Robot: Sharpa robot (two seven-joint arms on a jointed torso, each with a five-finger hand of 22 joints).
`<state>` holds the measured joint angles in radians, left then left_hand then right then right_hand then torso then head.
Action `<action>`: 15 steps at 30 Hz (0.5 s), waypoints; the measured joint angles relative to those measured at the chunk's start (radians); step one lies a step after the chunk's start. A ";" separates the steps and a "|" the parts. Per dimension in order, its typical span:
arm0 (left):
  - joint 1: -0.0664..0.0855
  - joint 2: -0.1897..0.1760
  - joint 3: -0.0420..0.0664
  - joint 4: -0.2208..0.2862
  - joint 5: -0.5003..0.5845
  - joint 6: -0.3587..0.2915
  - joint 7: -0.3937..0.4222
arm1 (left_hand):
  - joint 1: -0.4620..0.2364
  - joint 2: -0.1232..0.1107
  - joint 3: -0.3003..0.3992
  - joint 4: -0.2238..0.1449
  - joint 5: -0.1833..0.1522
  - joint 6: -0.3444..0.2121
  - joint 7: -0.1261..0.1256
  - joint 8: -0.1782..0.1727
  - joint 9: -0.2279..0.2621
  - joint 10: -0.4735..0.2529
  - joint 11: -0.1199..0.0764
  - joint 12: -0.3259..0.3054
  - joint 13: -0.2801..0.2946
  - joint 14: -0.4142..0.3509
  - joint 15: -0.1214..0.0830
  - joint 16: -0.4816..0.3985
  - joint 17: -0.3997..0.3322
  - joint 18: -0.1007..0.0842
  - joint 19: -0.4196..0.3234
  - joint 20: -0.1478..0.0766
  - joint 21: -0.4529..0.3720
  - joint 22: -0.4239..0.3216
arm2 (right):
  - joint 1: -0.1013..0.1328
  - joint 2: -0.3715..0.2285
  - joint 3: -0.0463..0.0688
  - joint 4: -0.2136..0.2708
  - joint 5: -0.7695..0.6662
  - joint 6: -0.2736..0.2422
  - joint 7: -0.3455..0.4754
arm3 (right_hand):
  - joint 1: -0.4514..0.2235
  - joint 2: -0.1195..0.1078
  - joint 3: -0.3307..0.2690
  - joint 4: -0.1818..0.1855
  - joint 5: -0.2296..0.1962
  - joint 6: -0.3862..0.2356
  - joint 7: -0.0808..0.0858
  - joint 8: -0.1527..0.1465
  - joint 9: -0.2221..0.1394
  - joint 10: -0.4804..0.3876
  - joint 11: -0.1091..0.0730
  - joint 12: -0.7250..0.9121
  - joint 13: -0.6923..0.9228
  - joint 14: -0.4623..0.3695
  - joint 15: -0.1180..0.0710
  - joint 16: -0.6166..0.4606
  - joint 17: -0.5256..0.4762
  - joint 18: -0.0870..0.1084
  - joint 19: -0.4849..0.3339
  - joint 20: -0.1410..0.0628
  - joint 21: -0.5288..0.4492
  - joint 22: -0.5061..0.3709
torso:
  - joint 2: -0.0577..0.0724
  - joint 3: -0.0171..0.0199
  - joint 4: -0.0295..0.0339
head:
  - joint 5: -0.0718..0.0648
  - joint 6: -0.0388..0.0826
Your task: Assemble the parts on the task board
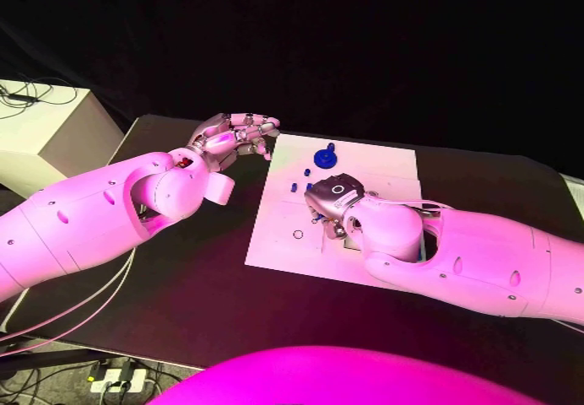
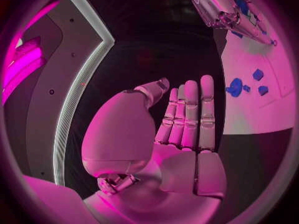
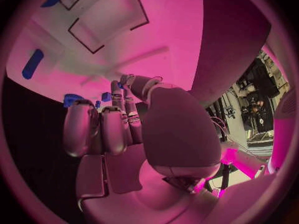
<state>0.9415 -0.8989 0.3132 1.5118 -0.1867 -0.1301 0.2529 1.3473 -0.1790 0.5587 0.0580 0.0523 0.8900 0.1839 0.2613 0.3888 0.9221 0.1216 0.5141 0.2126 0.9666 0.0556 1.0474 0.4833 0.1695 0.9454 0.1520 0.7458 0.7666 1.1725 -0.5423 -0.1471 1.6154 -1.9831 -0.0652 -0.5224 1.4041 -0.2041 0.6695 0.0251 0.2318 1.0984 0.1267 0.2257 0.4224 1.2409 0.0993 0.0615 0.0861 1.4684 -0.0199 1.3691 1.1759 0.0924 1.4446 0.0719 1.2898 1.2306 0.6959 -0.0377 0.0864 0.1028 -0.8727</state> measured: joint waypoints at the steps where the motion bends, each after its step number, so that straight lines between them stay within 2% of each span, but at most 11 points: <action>1: 0.000 0.000 0.000 0.000 0.000 0.000 0.000 | 0.000 0.000 0.000 0.000 0.000 0.000 0.000 0.000 0.000 0.000 0.000 0.000 0.000 0.000 0.000 0.000 0.000 0.000 0.000 0.000 0.000 0.000 | 0.000 0.000 0.000 0.000 0.001 0.001 0.001 | 0.000 0.000 0.000 0.000 0.000 0.000 0.000 0.000 0.000 0.000 0.000 0.000 0.000 0.000 0.000 0.000 0.000 0.000 0.000 0.000 0.000 0.000 | 0.000 0.0000 0.0000 | 0.000 0.000; 15: 0.000 0.000 0.000 0.000 0.000 0.000 0.000 | 0.000 0.000 0.000 0.000 0.000 0.000 0.000 0.000 0.000 0.000 0.000 0.000 0.000 0.000 0.000 0.000 0.000 0.000 0.000 0.000 0.000 0.000 | 0.000 0.003 -0.002 -0.001 0.009 0.002 0.005 | -0.001 -0.002 0.000 0.000 -0.002 0.000 0.000 0.000 0.001 0.000 0.000 -0.003 0.000 0.000 0.000 0.000 0.000 0.000 0.000 0.000 0.000 0.000 | 0.000 0.0004 -0.0002 | 0.002 0.000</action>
<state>0.9415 -0.8990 0.3131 1.5122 -0.1868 -0.1300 0.2525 1.3473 -0.1790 0.5587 0.0581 0.0523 0.8900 0.1839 0.2612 0.3889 0.9221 0.1216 0.5141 0.2126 0.9666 0.0556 1.0474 0.4833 0.1695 0.9454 0.1520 0.7458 0.7667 1.1727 -0.5394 -0.1495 1.6144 -1.9745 -0.0627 -0.5171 1.4026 -0.2058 0.6692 0.0251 0.2296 1.0983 0.1266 0.2256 0.4236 1.2409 0.0993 0.0587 0.0864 1.4684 -0.0199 1.3691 1.1759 0.0924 1.4446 0.0719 1.2898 1.2305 0.6955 -0.0373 0.0862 0.1053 -0.8728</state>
